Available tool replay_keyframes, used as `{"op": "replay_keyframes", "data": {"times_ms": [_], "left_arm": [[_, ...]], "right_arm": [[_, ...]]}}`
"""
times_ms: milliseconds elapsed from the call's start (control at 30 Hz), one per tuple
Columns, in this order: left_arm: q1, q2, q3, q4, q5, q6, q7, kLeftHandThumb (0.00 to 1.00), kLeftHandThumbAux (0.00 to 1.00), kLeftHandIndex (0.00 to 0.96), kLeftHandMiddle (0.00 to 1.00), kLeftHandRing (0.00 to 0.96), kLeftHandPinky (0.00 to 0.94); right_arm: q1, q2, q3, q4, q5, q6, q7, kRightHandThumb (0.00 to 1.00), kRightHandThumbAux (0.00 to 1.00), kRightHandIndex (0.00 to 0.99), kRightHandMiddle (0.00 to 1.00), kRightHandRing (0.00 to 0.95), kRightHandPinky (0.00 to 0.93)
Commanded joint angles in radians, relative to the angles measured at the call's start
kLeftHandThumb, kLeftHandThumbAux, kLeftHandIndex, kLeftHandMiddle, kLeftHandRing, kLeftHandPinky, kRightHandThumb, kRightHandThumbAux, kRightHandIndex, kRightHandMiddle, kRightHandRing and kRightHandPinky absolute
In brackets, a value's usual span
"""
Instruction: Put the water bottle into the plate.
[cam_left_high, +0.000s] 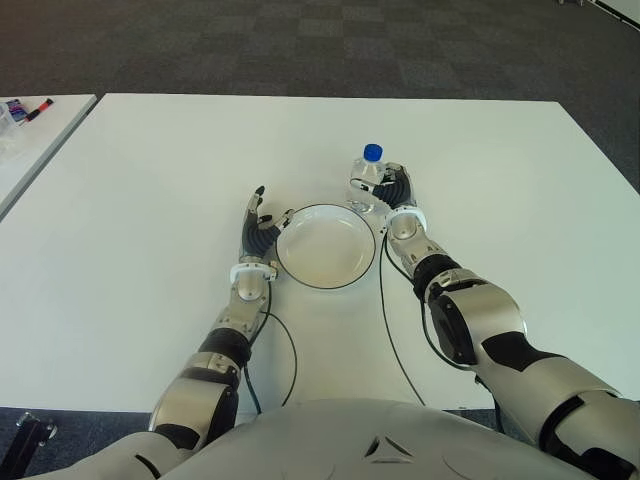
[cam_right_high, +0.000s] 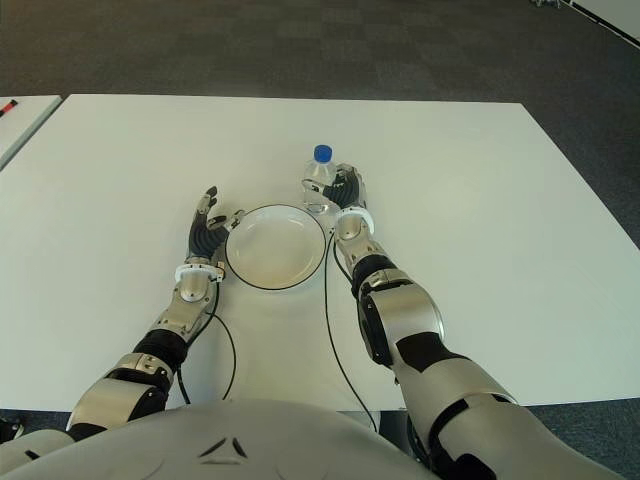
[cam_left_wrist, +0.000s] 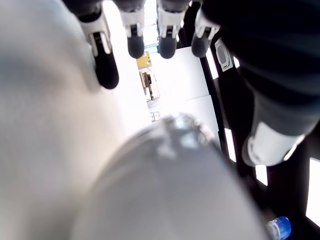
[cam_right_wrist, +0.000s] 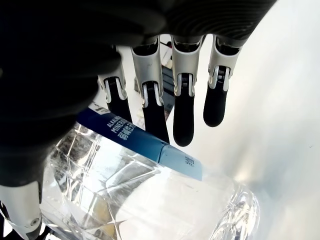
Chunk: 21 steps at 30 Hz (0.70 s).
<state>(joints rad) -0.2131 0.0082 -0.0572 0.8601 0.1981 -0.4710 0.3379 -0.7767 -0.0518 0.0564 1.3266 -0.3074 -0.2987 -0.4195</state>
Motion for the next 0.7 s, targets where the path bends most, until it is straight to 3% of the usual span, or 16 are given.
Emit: {"op": "replay_keyframes", "data": {"times_ms": [33,267,700], "left_arm": [[0.078,-0.026,-0.02,0.075,0.011,0.054,-0.011,0.217,0.64,0.024,0.002,0.0,0.0],[0.076,-0.027,-0.02,0.077,0.012,0.056,-0.009,0.212,0.635,0.022,0.0,0.0,0.0],[0.073,-0.026,-0.021,0.082,0.018,0.056,-0.007,0.218,0.631,0.022,0.0,0.0,0.0]], "right_arm": [[0.025,0.001,-0.009,0.013,0.012,0.008,0.018,0.847,0.675,0.435,0.486,0.581,0.445],[0.026,-0.001,-0.01,0.014,0.011,0.006,0.022,0.848,0.675,0.438,0.486,0.592,0.492],[0.03,-0.005,-0.006,0.015,0.005,0.004,0.018,0.848,0.675,0.438,0.486,0.591,0.437]]}}
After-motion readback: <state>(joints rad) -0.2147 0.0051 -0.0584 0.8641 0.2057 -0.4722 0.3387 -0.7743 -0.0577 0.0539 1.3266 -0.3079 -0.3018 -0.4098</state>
